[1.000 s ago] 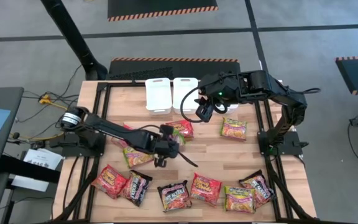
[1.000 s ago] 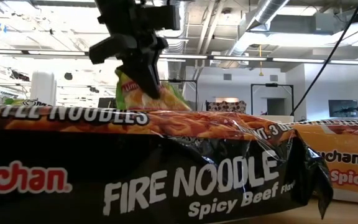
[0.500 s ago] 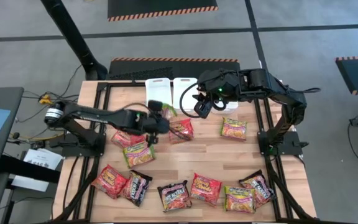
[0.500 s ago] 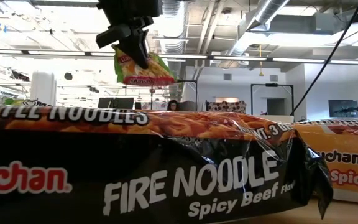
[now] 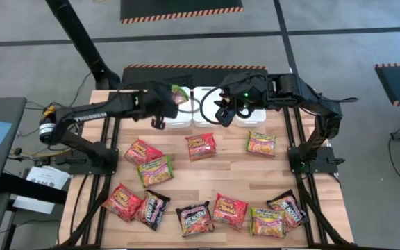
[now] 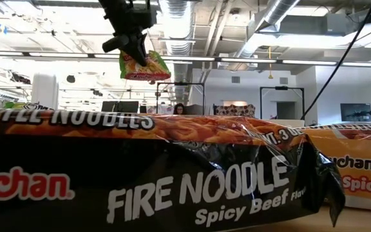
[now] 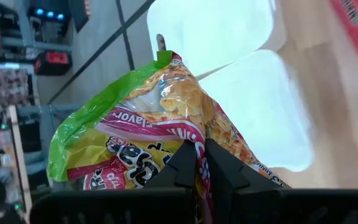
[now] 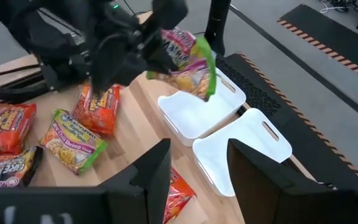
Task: Sort Maruchan noodles
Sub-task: Put the green noodle pack into the left white bin
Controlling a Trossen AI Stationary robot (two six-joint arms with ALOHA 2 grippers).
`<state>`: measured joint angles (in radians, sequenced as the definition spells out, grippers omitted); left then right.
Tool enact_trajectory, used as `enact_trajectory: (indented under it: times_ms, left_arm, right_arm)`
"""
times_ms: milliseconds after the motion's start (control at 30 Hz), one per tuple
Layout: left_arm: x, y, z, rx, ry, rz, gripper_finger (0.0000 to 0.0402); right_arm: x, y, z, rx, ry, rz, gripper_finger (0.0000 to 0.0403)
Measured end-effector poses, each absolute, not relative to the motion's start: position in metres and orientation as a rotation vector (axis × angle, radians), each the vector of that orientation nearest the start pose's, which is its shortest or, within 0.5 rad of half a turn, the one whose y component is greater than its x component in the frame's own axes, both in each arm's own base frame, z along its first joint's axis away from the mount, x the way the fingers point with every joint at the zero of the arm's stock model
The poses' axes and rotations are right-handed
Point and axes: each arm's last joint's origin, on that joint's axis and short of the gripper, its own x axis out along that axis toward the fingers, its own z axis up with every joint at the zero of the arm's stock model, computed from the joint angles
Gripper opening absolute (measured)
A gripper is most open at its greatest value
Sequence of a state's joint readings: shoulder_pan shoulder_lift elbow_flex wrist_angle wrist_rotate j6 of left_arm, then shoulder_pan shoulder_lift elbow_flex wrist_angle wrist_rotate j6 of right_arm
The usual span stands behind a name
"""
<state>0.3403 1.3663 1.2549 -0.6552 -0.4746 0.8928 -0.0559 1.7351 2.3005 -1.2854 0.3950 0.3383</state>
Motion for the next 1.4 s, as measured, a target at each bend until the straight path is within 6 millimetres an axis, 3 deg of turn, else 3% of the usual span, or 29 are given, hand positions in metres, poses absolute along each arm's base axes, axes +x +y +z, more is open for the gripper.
enact_trajectory:
  times_ms: [233,467,933,1400]
  left_arm:
    - [0.252,0.149,0.331,0.880,1.039,0.312,0.0002]
    - [0.247,0.165,0.329,0.968,0.990,0.169,0.0002]
    - [0.275,0.209,0.271,0.939,1.163,0.153,0.0002]
    - [0.274,0.241,0.238,0.907,1.247,0.158,0.0002]
  right_arm:
    - [0.308,-0.030,0.484,0.209,0.629,-0.557,0.0182]
    - [0.308,-0.037,0.485,0.213,0.614,-0.576,0.0182]
    - [0.300,-0.079,0.485,0.191,0.627,-0.686,0.0182]
    - [0.289,-0.111,0.485,0.184,0.638,-0.774,0.0182]
